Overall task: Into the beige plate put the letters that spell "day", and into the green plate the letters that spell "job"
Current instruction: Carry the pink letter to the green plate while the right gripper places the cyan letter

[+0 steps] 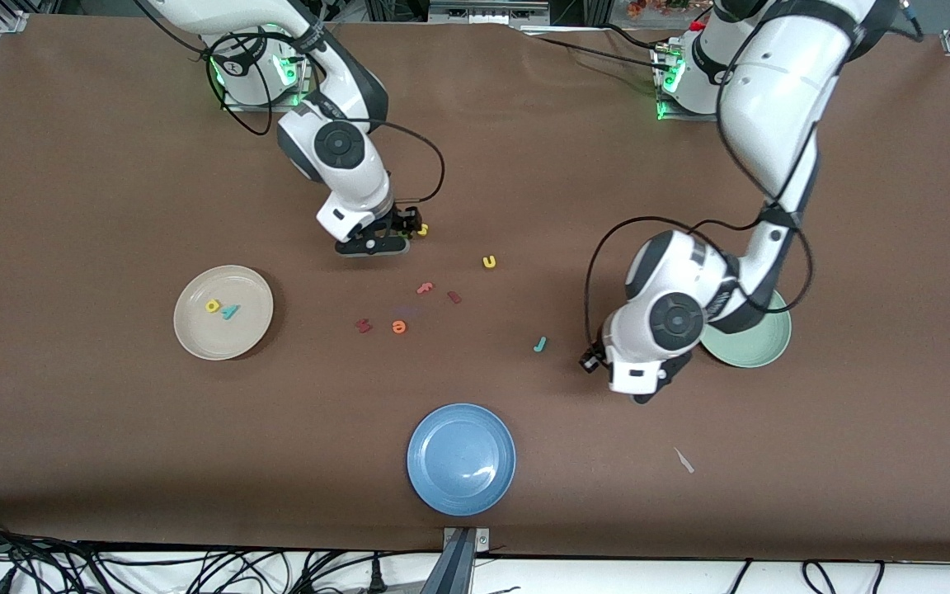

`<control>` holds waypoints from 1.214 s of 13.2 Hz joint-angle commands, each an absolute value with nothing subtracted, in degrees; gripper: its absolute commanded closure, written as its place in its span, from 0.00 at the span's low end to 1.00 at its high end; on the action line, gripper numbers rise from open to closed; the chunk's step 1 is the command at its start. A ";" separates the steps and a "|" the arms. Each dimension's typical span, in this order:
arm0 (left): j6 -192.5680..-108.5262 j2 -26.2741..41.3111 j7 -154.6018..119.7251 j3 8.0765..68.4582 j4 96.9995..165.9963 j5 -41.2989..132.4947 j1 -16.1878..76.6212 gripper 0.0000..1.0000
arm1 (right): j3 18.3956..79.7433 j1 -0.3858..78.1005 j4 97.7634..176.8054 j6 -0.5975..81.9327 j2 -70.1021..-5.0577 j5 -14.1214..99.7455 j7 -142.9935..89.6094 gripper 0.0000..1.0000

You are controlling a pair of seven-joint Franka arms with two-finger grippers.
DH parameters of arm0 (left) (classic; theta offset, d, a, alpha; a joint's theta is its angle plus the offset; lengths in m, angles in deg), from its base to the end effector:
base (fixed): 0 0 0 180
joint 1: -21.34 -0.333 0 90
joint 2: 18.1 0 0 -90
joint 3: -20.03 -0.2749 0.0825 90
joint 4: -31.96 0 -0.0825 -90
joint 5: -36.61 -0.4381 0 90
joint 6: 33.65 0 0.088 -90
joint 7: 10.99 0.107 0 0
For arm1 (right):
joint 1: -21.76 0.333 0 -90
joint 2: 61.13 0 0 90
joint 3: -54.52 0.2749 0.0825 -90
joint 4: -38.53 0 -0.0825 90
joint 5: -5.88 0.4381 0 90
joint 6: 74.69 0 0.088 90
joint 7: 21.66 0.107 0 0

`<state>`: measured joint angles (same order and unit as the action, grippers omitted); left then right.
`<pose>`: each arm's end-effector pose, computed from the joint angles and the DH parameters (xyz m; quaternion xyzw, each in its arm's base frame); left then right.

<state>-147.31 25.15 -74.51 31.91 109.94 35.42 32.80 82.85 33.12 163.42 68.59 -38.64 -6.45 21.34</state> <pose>0.6894 -0.2703 0.2115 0.9292 0.3596 -0.0857 0.0056 0.4326 0.3816 0.1458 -0.9987 -0.0430 0.0228 0.0172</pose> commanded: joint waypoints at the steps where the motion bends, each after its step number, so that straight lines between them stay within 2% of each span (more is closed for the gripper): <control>1: -138.45 17.69 -65.34 32.86 112.29 39.23 27.17 0.81 | 82.91 34.32 166.75 74.18 -38.20 -6.77 21.76 0.06; 4: -128.24 13.90 -52.69 32.77 114.04 39.95 19.96 0.81 | 82.91 34.33 168.42 75.16 -38.02 -11.60 21.67 0.06; 8: -126.98 10.37 -36.68 32.77 122.47 36.36 11.51 0.81 | 82.82 34.33 169.57 75.34 -37.58 -16.09 21.32 0.06; 10: -130.91 10.46 -33.06 32.77 126.42 35.20 9.05 0.81 | 82.64 34.33 170.27 77.00 -37.23 -16.36 21.32 0.06; 13: -141.37 11.25 -31.20 32.69 133.02 32.83 7.20 0.79 | 82.38 34.24 171.50 79.47 -36.70 -17.68 21.32 0.06; 16: -144.21 12.74 -30.94 32.69 134.88 30.37 6.67 0.78 | 81.94 34.24 171.77 79.91 -36.35 -17.94 21.32 0.10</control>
